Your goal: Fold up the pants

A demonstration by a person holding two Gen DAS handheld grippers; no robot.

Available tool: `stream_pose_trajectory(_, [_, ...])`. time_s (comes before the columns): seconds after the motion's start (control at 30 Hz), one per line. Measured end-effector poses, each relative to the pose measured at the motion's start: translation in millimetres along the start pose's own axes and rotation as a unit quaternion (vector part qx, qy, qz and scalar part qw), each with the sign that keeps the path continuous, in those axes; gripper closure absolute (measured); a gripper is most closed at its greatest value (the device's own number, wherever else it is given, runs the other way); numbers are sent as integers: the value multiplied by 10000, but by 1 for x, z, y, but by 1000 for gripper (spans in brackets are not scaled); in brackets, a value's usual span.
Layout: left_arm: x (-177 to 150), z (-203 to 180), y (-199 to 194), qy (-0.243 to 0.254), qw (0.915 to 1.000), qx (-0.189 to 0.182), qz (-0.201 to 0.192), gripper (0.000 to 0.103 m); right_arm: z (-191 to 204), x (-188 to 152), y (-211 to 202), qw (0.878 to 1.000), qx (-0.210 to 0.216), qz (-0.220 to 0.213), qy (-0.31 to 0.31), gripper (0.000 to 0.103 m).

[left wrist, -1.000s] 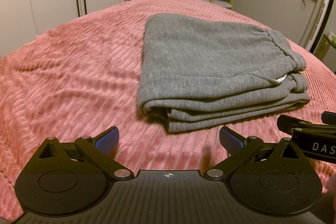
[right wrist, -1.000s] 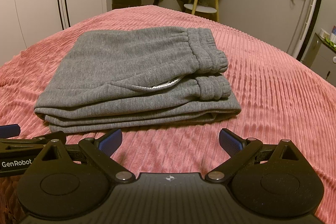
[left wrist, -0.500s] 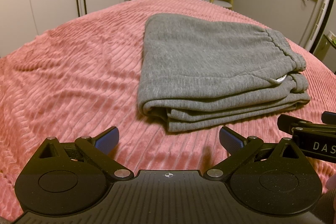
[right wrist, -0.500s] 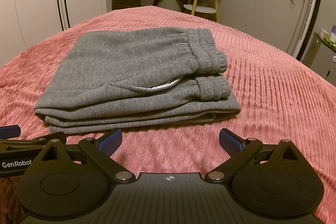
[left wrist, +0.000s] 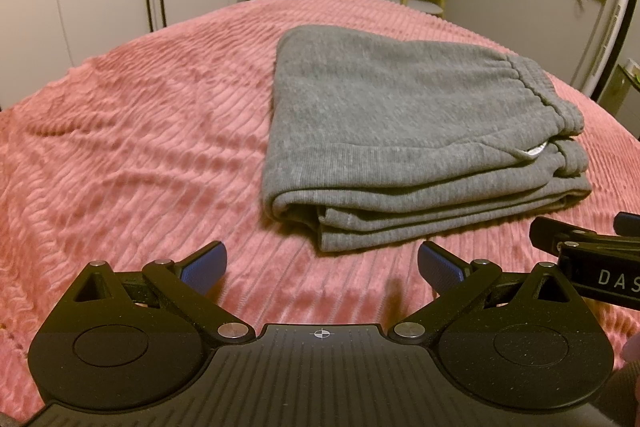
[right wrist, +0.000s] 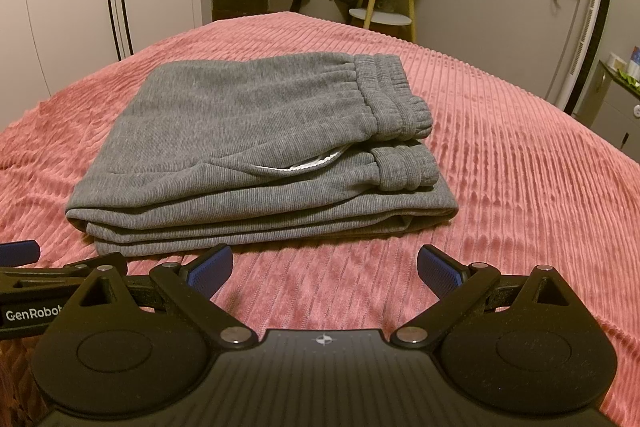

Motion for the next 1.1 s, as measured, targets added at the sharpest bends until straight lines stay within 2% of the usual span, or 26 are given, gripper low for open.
stream_pose_trajectory(0.73, [1,1,-1,-68,10000,-67,0,0,1,1,-1,10000,-5,6,65,4])
stream_pose_trajectory(1.1, [0,-2,-1,-55,9997,-219,33,0,0,0,-1,10000,-14,5,69,4])
Point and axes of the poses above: each gripper's, at about its wrist camera, not at the fingertips, and y roughly the way its jaws point, z to its left, x to its top, the point moved 8 cm from there along y, roughly the way its jaws point, and after that the axes turned 2 degrees about z, right-handed, at the moved point
